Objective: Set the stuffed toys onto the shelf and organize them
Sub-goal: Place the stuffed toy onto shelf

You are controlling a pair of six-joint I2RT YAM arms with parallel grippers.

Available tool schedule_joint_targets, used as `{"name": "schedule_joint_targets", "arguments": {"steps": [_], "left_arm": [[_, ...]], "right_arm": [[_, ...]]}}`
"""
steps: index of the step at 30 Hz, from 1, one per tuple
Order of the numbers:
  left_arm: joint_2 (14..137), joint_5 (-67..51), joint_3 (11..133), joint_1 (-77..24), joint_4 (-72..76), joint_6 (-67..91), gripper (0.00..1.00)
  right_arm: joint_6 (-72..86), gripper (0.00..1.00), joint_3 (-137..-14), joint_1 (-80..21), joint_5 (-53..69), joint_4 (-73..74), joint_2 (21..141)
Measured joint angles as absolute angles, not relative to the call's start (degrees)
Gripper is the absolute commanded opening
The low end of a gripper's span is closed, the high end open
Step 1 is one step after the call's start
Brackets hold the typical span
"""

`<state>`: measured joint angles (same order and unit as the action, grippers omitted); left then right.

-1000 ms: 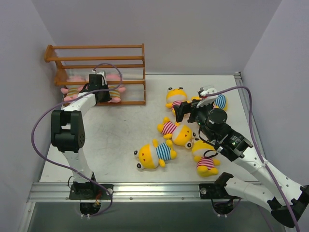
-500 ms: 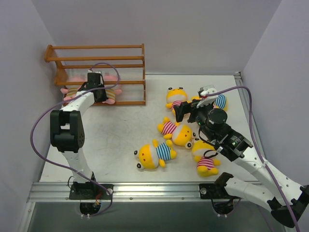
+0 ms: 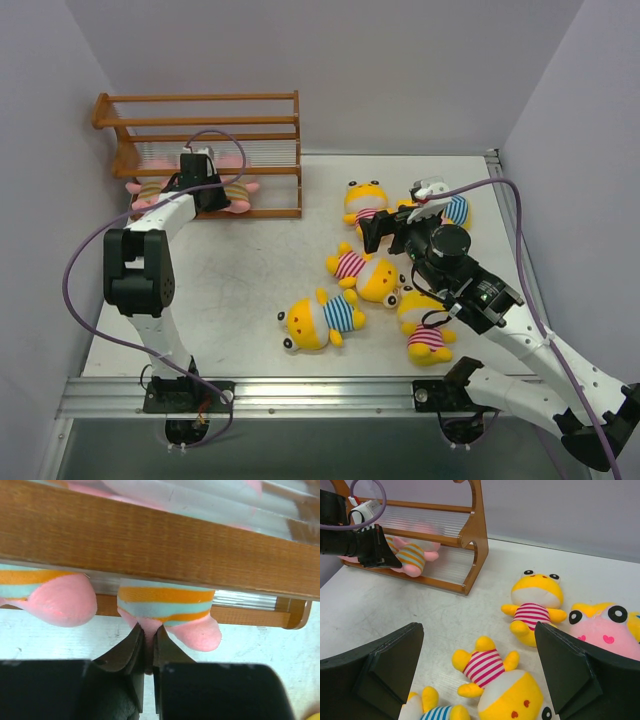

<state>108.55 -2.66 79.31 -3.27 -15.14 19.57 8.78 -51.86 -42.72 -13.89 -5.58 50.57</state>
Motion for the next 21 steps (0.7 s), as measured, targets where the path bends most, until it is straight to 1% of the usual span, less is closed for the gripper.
{"name": "schedule_joint_targets", "arguments": {"steps": [9, 11, 15, 21], "left_arm": [[108.6, -5.0, 78.7, -3.3, -13.0, 22.4, 0.22], [108.6, -5.0, 78.5, -3.3, -12.8, 22.6, 0.27], [108.6, -4.9, 77.8, -3.2, -12.6, 23.2, 0.33], [108.5, -4.8, 77.5, -2.8, -12.6, 23.4, 0.37]], "right_arm": [[8.9, 0.99, -51.8, -42.7, -13.7, -5.6, 50.6], [8.9, 1.0, -51.8, -42.7, -13.7, -5.6, 50.6], [8.9, 1.0, -51.7, -42.7, -13.7, -5.6, 50.5], [8.9, 1.0, -51.4, -42.7, -13.5, -5.5, 50.5]]}}
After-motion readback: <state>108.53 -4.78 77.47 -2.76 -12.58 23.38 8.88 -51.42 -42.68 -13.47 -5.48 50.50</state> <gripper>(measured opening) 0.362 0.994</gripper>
